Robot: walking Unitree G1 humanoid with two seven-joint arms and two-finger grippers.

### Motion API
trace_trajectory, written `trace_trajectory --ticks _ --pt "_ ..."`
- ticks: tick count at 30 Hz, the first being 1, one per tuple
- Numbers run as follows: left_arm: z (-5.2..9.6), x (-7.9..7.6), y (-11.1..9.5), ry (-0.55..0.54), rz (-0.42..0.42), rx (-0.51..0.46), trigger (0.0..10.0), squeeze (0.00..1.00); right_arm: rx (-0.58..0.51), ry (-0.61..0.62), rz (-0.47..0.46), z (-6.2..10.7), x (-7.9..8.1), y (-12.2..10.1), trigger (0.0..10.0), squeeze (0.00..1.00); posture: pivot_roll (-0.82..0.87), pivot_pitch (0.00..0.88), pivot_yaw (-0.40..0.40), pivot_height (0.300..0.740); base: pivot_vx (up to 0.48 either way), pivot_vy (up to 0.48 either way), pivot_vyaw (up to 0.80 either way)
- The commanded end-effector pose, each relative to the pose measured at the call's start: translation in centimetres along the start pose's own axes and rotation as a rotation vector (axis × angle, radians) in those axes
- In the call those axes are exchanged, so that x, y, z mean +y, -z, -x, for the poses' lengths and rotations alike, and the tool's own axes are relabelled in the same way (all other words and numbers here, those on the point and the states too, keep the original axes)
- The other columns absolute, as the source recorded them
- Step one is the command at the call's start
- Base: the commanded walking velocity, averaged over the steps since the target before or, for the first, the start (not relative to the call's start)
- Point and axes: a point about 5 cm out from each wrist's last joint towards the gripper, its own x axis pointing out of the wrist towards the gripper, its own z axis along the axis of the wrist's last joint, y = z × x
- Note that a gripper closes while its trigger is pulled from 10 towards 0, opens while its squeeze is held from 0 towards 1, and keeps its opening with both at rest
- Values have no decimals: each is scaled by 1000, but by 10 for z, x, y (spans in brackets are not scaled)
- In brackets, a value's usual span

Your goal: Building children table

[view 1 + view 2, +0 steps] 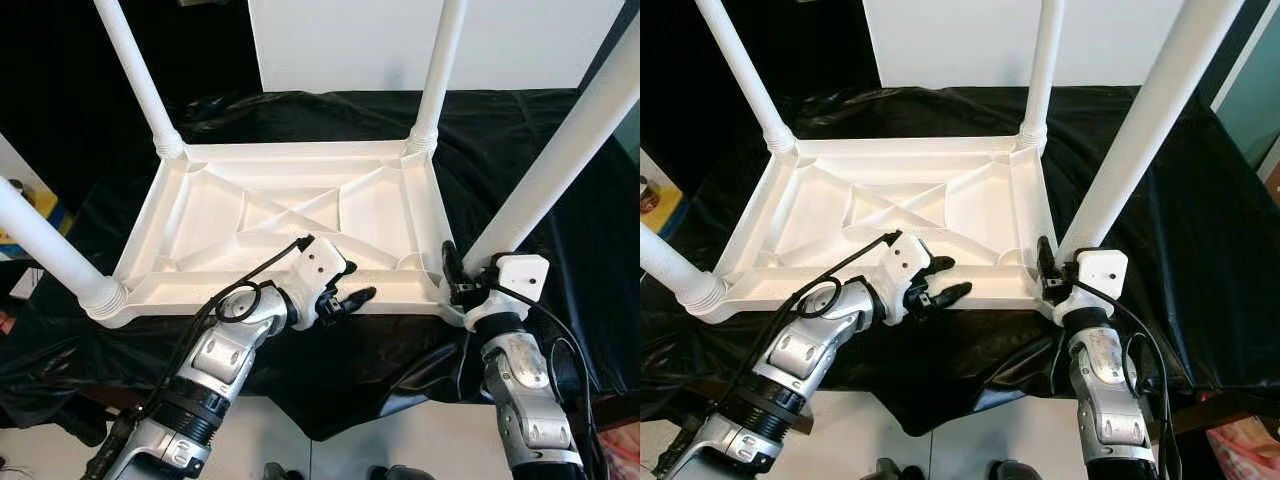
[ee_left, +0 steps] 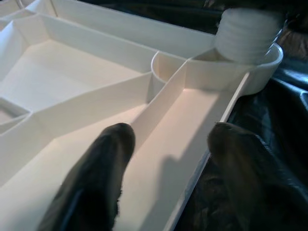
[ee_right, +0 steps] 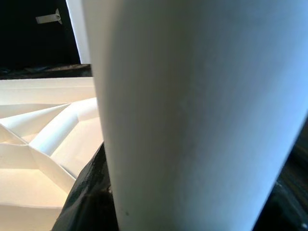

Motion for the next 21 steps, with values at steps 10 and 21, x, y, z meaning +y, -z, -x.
trace_trajectory --ticks 10,21 --pt "-9 -1 16 -14 -94 107 10000 0 -34 27 10 -9 -8 -14 10000 0 -147 93 47 740 0 0 0" --pt "-12 13 28 -55 -136 220 7137 0 -31 28 15 -14 -10 -16 10000 0 -150 93 53 740 0 0 0"
